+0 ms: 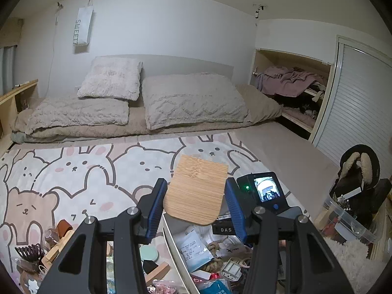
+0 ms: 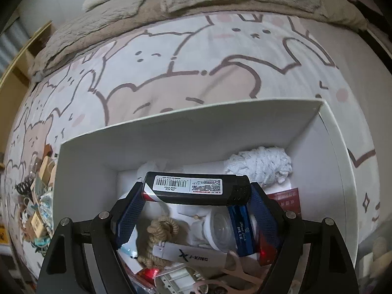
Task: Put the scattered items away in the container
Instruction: 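Lower the black lighter into the box and open right gripper, then lower the wooden tag into the box and open left gripper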
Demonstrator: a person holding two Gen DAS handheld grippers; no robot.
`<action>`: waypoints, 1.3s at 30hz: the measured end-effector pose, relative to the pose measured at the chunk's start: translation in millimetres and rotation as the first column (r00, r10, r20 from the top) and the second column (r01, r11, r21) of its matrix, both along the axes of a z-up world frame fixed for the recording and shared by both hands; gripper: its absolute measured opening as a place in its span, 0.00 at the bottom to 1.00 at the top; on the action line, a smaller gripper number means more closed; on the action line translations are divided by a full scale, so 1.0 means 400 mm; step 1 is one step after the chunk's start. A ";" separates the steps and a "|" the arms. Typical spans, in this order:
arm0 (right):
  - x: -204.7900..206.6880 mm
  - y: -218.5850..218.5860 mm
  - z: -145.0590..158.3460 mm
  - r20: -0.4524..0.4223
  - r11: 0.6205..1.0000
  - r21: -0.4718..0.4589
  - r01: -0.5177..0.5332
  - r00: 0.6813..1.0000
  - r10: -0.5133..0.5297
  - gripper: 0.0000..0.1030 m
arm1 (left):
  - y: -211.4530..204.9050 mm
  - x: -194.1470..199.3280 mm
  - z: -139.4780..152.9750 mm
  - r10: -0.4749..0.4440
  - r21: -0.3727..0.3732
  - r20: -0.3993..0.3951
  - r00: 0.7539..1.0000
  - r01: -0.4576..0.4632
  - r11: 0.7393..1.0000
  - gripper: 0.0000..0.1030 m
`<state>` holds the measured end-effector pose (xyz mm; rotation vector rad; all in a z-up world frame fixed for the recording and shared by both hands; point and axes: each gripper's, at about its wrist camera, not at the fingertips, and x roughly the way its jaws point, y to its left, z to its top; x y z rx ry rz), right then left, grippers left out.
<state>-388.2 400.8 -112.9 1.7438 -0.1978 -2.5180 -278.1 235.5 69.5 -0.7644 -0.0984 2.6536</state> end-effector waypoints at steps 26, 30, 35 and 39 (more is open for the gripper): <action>0.215 0.072 0.135 -0.126 0.991 -0.087 -0.104 0.988 0.092 1.00 | 0.074 -0.032 -0.055 -0.018 -0.002 0.130 0.991 0.019 1.000 0.47; 0.270 0.077 0.148 -0.152 0.986 -0.078 -0.150 0.979 0.137 1.00 | 0.090 -0.037 -0.072 -0.036 -0.007 0.166 0.986 0.038 0.999 0.47; 0.321 0.094 0.151 -0.187 0.984 -0.061 -0.168 0.970 0.154 1.00 | 0.118 -0.051 -0.106 -0.029 -0.033 0.225 0.974 0.037 0.999 0.47; 0.334 0.096 0.141 -0.190 0.979 -0.079 -0.188 0.967 0.170 1.00 | 0.135 -0.068 -0.139 -0.003 -0.047 0.285 0.959 0.018 0.999 0.47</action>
